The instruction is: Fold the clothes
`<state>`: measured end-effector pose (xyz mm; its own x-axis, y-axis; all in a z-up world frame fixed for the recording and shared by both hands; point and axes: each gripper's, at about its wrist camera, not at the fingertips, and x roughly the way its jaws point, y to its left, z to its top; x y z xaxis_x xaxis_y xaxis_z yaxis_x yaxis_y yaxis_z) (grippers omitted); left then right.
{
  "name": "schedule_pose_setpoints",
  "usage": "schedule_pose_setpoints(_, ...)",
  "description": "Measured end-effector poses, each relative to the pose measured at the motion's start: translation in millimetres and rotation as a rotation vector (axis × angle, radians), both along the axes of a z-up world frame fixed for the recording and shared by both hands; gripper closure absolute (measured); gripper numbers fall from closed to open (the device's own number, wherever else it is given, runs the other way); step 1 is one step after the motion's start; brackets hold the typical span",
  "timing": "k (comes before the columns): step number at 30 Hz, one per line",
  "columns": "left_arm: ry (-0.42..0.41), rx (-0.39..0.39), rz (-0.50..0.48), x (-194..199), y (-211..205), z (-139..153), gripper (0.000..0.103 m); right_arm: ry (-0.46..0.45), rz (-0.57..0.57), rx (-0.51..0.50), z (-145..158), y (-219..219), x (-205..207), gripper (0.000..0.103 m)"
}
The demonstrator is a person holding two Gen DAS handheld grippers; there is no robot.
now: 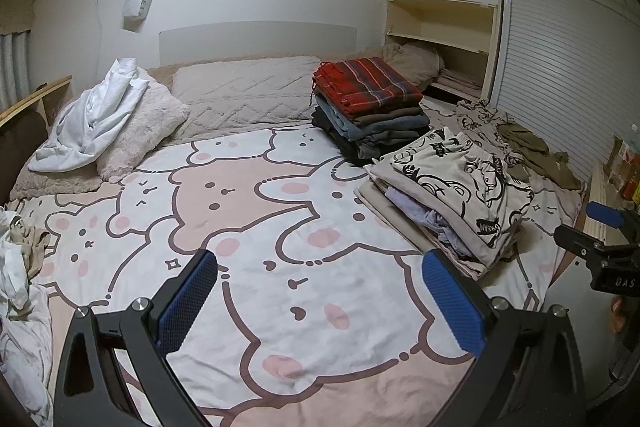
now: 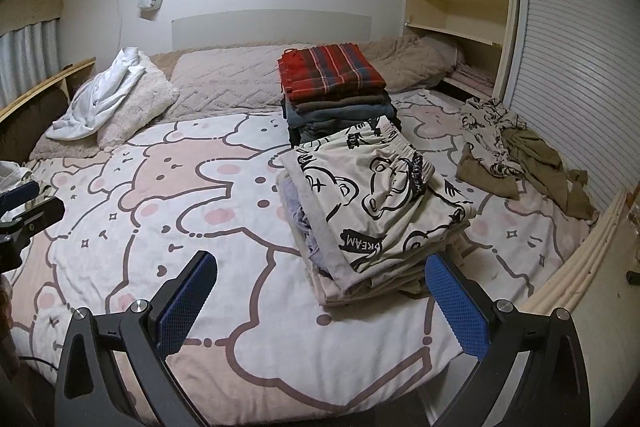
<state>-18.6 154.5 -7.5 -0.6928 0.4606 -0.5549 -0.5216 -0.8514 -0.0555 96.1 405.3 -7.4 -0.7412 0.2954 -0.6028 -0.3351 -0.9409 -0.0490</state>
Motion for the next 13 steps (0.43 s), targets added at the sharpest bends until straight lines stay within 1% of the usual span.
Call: schedule_pose_setpoints(13,0.009,-0.027,-0.001,4.5,3.0,-4.2,0.0,-0.005,0.007,0.0,-1.1,-1.2,0.7,0.0)
